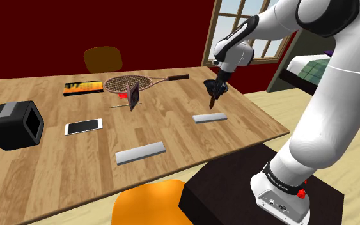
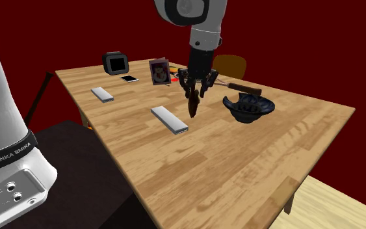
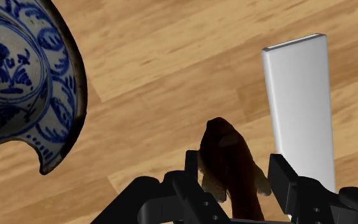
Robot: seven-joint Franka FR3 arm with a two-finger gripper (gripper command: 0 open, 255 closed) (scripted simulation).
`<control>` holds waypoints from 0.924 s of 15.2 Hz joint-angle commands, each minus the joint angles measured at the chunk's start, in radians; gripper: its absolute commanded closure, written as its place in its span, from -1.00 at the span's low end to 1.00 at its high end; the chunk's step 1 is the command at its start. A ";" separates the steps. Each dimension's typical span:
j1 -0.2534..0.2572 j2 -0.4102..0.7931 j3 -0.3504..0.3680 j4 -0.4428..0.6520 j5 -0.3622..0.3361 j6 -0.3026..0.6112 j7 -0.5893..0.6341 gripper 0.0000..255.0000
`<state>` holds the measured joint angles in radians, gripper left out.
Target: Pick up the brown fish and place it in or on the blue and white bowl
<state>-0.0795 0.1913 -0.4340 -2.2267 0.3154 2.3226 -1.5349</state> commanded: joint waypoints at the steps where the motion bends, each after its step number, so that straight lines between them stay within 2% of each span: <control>1: 0.002 -0.022 -0.006 0.004 -0.018 -0.022 0.013 1.00; 10: 0.011 -0.105 -0.019 0.038 -0.085 -0.124 0.071 1.00; 14: -0.043 0.025 -0.038 0.204 -0.029 -0.191 -0.018 1.00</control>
<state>-0.1057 0.1851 -0.4661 -2.0639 0.2734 2.1506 -1.5265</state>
